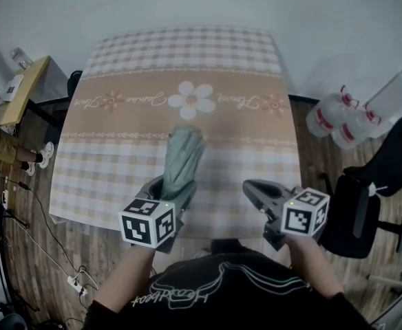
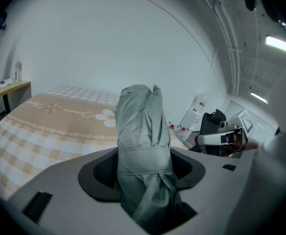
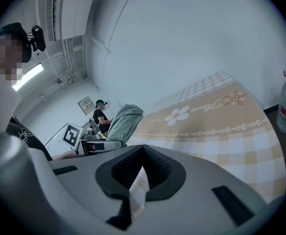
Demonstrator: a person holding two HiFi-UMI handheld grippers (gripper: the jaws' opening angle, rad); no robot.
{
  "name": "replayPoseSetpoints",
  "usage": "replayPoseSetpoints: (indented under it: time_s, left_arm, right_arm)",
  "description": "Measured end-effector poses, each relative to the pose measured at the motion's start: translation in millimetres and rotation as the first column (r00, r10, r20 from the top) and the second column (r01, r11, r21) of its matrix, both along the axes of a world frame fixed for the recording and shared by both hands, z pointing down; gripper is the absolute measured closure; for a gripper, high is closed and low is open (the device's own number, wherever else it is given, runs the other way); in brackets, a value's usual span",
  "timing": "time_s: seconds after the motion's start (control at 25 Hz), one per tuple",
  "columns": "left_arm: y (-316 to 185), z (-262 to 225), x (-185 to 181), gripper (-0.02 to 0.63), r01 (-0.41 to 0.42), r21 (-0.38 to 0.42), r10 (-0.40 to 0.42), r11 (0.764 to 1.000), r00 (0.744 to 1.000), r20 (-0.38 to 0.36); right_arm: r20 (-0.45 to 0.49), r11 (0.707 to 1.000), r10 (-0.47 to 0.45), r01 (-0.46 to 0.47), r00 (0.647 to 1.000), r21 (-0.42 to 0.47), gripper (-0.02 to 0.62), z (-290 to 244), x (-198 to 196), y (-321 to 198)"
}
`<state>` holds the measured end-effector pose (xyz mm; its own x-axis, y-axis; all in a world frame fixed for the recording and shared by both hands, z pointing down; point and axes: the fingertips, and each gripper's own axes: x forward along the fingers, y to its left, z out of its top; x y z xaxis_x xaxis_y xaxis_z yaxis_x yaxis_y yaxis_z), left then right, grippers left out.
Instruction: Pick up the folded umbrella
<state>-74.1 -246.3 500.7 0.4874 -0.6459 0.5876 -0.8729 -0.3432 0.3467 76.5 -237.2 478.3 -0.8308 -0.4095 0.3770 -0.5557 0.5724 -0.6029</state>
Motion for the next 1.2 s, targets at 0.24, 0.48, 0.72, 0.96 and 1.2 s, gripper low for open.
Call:
replayPoseSetpoints:
  time_s: [0.24,0.48,0.72,0.96,1.2]
  left_arm:
    - [24,-60,-3,0.347,-0.044,0.137,0.050,0.990,0.998,-0.046]
    - [56,-104,-11,0.347,-0.089,0.215,0.112,0.972,0.989,-0.095]
    - [91,-135,-24,0.347,-0.125,0.292,0.165,0.948,0.979,-0.117]
    - [119,-156,-32,0.347,-0.155,0.348,0.210,0.925,0.970,-0.126]
    - [138,-164,-39,0.347,-0.167,0.363,0.223,0.917,0.968,-0.117]
  right_arm:
    - [-0.019,0.993,-0.017,0.019,1.000,0.120,0.584,-48,-23,19]
    - [0.063,0.977,-0.087,0.073,0.994,0.200,0.586,-105,-56,55]
    - [0.063,0.946,-0.123,0.098,0.990,0.308,0.584,-145,-87,89]
    - [0.058,0.928,-0.150,0.120,0.987,0.352,0.584,-157,-106,121]
    - [0.053,0.911,-0.145,0.113,0.988,0.396,0.586,-159,-107,135]
